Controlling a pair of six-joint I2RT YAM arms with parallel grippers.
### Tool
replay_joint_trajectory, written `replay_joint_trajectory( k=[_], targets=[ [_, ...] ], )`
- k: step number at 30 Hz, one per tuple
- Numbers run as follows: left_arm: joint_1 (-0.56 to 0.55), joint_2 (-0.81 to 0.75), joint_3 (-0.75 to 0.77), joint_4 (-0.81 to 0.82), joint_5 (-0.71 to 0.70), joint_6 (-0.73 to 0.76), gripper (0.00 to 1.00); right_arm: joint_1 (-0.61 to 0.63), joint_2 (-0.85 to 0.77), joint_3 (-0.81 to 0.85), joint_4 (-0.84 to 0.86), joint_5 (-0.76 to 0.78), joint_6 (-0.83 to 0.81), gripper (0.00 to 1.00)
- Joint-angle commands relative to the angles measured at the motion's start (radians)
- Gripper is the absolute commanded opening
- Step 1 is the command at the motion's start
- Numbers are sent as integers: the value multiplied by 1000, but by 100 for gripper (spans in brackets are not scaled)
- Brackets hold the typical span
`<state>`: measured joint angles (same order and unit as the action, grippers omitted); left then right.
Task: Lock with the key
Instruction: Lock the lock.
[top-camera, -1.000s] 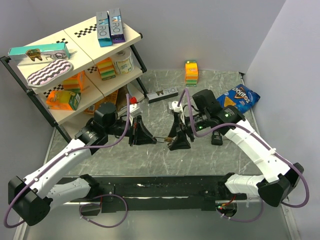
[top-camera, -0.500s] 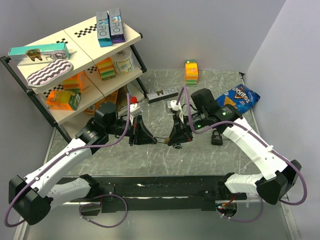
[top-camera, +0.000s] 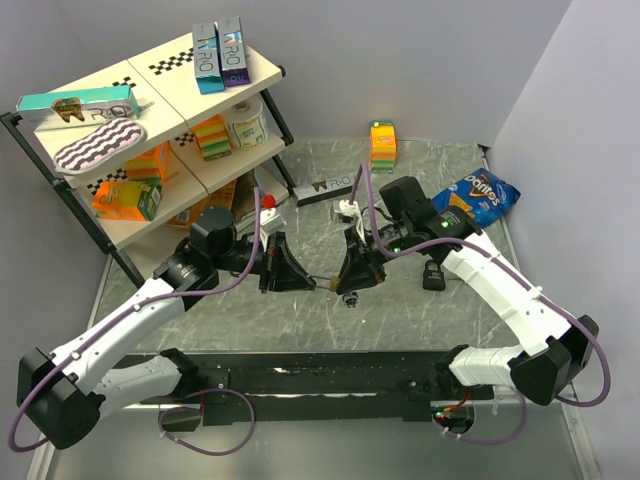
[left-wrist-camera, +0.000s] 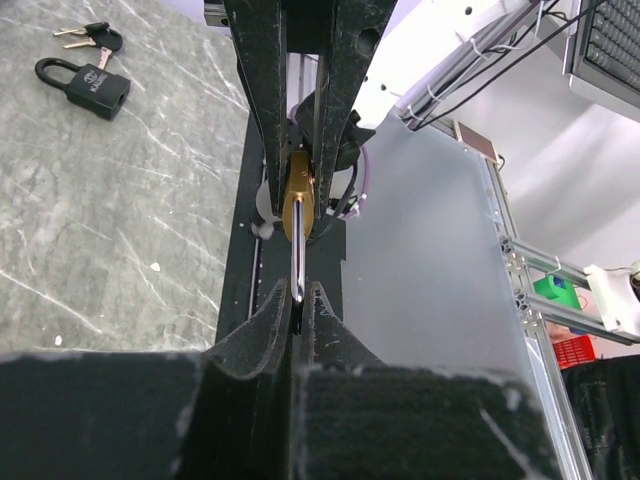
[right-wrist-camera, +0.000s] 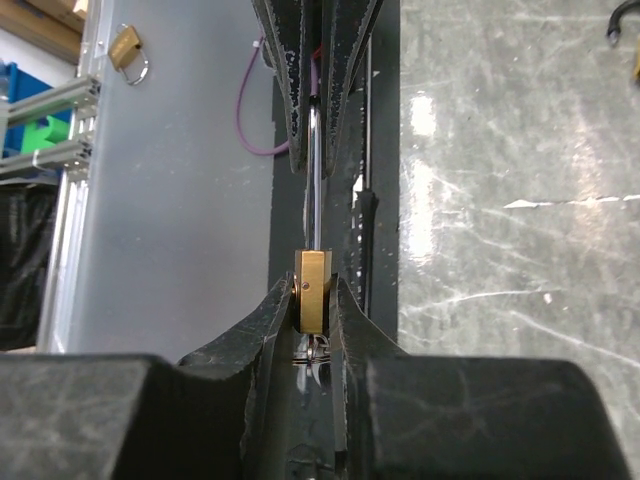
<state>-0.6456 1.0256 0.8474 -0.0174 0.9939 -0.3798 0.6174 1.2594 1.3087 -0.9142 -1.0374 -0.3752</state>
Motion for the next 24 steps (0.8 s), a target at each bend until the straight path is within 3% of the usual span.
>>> replay_joint_trajectory(
  k=[1, 9, 15, 17, 21, 24],
  targets=[
    [-69, 27, -14, 180, -9, -66, 1, 34, 11, 29, 219, -75, 48, 0],
    [-101, 44, -51, 263, -37, -93, 1, 45, 41, 24, 256, -197, 114, 0],
    [-98, 39, -48, 249, -29, -97, 1, 48, 51, 33, 232, -138, 101, 0],
    [-85, 19, -42, 179, -34, -53, 1, 33, 52, 44, 181, -115, 72, 9],
    [0, -33, -50, 77, 9, 18, 1, -39, 22, 11, 149, -70, 73, 50],
    [55, -54, -51, 20, 32, 68, 1, -111, 9, 12, 60, -53, 9, 55]
  ],
)
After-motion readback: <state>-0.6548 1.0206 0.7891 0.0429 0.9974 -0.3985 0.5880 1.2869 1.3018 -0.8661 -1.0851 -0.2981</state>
